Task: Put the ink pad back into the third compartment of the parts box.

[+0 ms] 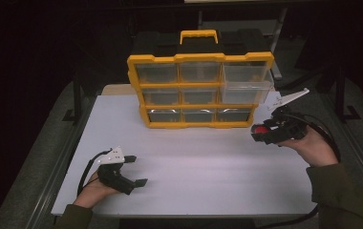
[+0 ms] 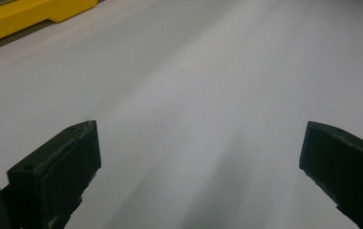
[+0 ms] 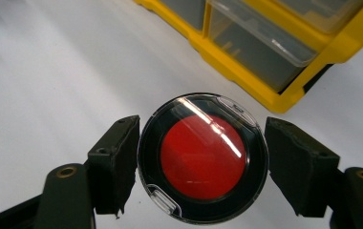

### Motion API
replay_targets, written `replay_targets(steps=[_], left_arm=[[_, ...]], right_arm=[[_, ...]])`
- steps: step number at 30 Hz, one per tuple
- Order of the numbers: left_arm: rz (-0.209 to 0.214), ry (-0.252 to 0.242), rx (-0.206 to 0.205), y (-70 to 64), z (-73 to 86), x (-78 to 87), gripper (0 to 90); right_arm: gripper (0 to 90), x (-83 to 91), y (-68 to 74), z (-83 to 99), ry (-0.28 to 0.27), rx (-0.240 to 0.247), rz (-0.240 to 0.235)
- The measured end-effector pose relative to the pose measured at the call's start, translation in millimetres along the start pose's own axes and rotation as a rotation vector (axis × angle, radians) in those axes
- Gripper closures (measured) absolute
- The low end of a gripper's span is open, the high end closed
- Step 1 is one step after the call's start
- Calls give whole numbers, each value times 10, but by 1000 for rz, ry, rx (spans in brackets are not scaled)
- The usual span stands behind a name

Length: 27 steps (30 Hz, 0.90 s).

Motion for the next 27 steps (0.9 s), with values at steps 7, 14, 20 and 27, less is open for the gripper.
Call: replay_targets(steps=[7, 14, 20, 27], left_arm=[[1, -6, 5, -4, -3, -6, 0], [3, -3, 3, -5, -4, -9, 0], [4, -2, 3, -7, -2, -11, 0], [4, -2, 4, -8, -1, -9, 0]], right_arm=[[290, 179, -98, -76, -6, -18, 11], [290, 360, -173, -162, -8, -27, 18], [290, 509, -235, -258, -18, -36, 32], [290, 685, -304, -356, -33, -45, 43]])
Point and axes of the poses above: each handheld gripper's, and its own axes: x roughly backward along the jaws, z roughly out of its underside, y roughly to its left, the point moved 4 cm from there along -x, roughly forward along the jaws, and after that the axes turned 7 degrees about z, right-handed, at the moved point
